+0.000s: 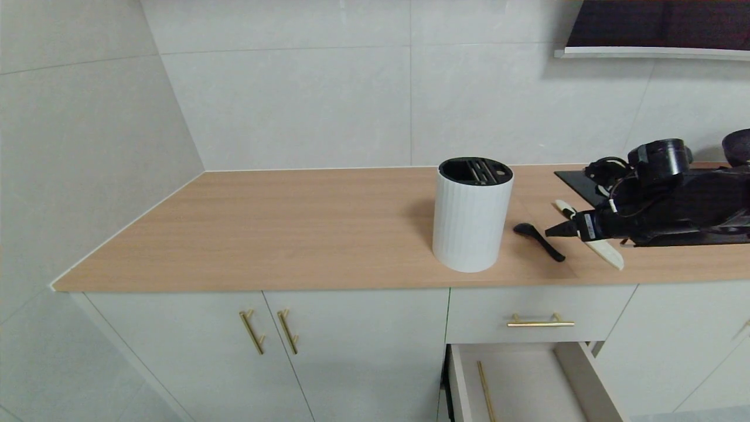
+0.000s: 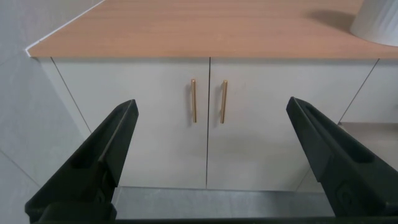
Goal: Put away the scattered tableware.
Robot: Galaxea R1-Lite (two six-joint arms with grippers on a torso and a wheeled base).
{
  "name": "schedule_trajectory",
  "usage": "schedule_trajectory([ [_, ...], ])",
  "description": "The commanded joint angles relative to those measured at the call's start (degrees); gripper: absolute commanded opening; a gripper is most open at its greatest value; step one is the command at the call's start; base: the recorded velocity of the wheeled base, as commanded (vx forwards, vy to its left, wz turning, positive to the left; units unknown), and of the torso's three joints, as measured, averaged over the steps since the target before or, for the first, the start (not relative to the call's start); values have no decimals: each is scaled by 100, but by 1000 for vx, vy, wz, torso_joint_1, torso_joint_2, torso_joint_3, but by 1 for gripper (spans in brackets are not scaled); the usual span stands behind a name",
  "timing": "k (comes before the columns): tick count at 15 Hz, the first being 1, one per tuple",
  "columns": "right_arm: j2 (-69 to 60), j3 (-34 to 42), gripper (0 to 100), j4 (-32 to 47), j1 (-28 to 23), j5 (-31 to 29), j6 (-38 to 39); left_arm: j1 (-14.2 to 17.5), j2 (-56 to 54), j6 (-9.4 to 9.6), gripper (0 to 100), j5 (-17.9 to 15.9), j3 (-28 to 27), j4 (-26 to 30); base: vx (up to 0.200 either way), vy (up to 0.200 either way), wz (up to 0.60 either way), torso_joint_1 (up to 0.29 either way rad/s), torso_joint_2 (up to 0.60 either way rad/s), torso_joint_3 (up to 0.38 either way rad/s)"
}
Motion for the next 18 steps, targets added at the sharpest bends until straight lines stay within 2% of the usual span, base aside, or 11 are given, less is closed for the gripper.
schedule_trajectory([
  [1, 823, -271, 100, -247, 6, 2, -8, 2, 0, -2, 100, 2, 1, 0, 0, 0, 0, 0, 0, 0],
  [9, 1597, -350, 100, -1424, 15, 10, 27, 2, 0, -2, 100, 2, 1, 0, 0, 0, 0, 0, 0, 0],
  [16, 1676, -359, 100, -1495, 15, 10, 27, 2, 0, -2, 100, 2, 1, 0, 0, 0, 0, 0, 0, 0],
  [17, 1676, -359, 0, -1495, 15, 10, 27, 2, 0, -2, 100, 2, 1, 0, 0, 0, 0, 0, 0, 0],
  [18, 1685, -359, 0, -1495, 15, 10, 27, 2, 0, -2, 100, 2, 1, 0, 0, 0, 0, 0, 0, 0],
])
